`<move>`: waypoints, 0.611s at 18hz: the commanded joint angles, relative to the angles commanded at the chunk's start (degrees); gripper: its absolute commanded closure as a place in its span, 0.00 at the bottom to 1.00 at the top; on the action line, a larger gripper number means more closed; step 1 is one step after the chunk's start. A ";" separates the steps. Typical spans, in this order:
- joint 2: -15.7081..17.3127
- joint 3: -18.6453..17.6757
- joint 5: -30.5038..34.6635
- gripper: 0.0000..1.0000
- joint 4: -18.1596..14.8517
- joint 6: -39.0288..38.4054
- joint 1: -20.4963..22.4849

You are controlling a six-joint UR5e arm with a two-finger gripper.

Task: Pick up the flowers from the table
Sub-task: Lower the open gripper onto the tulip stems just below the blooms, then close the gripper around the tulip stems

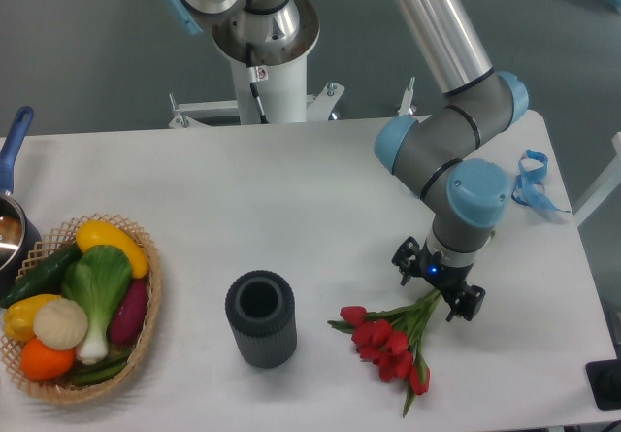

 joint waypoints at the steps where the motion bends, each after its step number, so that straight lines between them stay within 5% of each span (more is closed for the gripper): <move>1: -0.09 0.00 0.09 0.00 0.00 -0.09 -0.18; 4: -0.27 0.00 0.09 0.03 0.00 0.18 -0.27; 11: 0.00 0.09 0.18 0.45 0.00 0.00 -0.27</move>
